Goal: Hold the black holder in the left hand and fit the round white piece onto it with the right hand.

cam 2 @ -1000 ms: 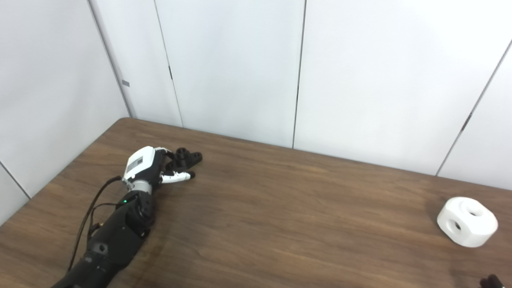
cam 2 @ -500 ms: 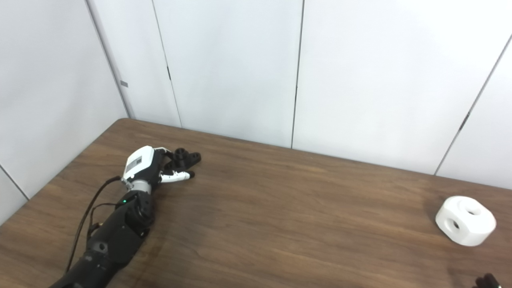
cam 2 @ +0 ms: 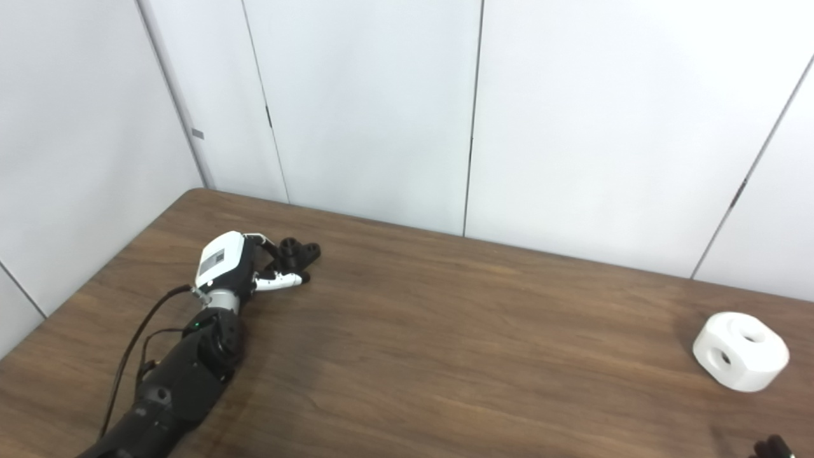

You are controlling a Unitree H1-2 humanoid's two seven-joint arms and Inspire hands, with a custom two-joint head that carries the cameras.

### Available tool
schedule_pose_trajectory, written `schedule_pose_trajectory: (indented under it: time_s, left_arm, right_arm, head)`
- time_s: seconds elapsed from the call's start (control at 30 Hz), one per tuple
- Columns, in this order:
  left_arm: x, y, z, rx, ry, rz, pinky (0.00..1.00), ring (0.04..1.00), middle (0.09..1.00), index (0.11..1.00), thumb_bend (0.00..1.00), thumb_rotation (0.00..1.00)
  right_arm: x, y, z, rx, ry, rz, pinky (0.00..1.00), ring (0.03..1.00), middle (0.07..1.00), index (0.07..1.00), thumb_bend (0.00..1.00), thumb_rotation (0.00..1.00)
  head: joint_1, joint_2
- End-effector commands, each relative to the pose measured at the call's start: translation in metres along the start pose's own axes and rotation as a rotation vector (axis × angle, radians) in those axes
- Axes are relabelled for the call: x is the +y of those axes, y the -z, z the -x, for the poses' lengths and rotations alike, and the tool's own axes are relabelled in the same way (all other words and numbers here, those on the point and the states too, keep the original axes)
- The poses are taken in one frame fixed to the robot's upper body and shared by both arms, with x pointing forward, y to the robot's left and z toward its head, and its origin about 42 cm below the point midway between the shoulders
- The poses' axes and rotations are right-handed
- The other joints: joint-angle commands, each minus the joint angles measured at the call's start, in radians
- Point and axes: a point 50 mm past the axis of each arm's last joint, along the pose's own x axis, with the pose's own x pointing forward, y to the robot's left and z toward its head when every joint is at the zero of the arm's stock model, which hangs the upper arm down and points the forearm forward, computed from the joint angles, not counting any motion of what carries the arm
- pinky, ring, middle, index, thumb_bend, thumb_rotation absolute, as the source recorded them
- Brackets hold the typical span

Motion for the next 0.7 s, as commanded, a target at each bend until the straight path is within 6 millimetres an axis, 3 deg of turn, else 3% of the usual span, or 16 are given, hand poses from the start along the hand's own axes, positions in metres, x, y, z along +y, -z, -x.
schedule_pose_trajectory:
  time_s: [0.0,0.3,0.67]
  left_arm:
    - [0.0144,0.0005,-0.0119,-0.010,-0.048,-0.010,0.94,0.876,0.780,0.491,0.54,0.06]
    - [0.0092,-0.0007,-0.0102,-0.010,-0.026,0.010,0.84,0.876,0.753,0.485,0.52,0.04]
    - [0.0083,-0.0069,-0.0095,-0.035,-0.007,0.021,0.81,0.878,0.760,0.485,0.52,0.04]
  right_arm:
    - [-0.0008,0.0026,0.0044,0.040,-0.003,0.005,1.00,1.000,1.000,1.000,0.70,1.00]
    - [-0.0023,-0.0007,0.0033,0.041,-0.006,0.003,1.00,1.000,1.000,1.000,0.68,1.00]
    - [-0.0046,-0.0018,0.0018,0.031,0.005,0.011,1.00,1.000,1.000,1.000,0.67,1.00]
  head:
    - [0.001,0.001]
    - [0.000,0.004]
    - [-0.007,0.005]
